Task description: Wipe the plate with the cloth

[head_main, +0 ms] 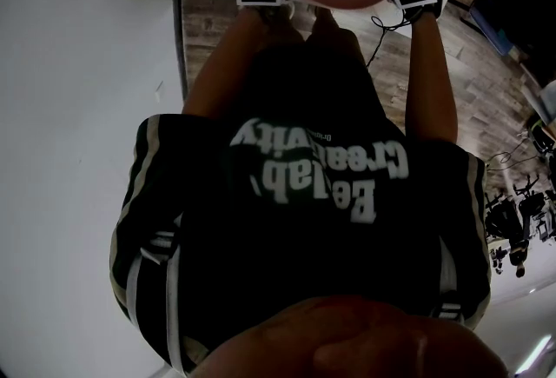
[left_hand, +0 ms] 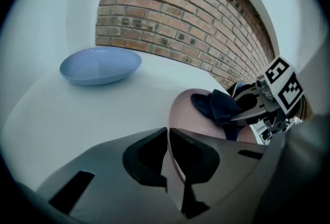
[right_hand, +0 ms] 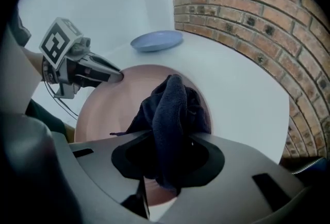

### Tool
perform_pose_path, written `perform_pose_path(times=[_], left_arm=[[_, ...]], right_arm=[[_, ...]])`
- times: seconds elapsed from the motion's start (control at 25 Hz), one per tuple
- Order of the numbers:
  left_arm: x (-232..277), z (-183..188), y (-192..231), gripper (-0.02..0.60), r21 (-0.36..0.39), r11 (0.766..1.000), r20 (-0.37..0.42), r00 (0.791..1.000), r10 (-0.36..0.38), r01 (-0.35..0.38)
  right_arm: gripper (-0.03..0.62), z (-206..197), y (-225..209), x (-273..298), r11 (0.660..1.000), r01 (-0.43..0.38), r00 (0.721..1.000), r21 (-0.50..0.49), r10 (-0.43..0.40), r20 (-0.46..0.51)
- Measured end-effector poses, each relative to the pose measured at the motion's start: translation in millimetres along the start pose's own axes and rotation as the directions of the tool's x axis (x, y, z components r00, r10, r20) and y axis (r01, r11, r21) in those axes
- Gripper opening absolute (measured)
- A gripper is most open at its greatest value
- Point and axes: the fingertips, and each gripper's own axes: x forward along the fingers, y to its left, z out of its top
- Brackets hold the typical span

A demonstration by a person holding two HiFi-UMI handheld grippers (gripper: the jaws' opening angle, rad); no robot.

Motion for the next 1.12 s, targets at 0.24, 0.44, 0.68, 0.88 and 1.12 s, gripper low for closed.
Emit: perform_pose_path(times=[0.24, 0.44, 0.68, 0.88, 1.12], left_arm=[[1, 1, -1, 0.017, 0.013, 1.000, 0.002, 1.000, 0.001, -0.001], [1, 3, -1, 0.017, 0.021, 1.000, 0.007, 1.000, -0.001, 0.001], [2, 5, -4, 0.017, 0.028, 1.000, 0.008, 1.000, -0.002, 0.002], [3, 6, -4, 0.017, 0.026, 1.000, 0.011, 1.000, 0.000, 0.000], [5, 7, -4, 0.017, 0.020, 1.000, 0.018, 1.000, -0.003, 0.002]], right_arm=[[0.114, -26, 16, -8, 1.000, -0.007, 1.000, 0.016, 0.008, -0.026], [0.115, -41, 38, -15, 1.000, -0.018, 0.999, 0.007, 0.019, -0.040], [0.117, -51, 62, -18, 0.999, -0.042, 0.998, -0.002, 0.042, -0.045], [0.117, -48, 84, -15, 0.996, -0.074, 0.996, -0.046, 0.071, -0.061], [0.117, -34, 117, -7, 0.985, -0.144, 0.988, -0.100, 0.137, -0.074]])
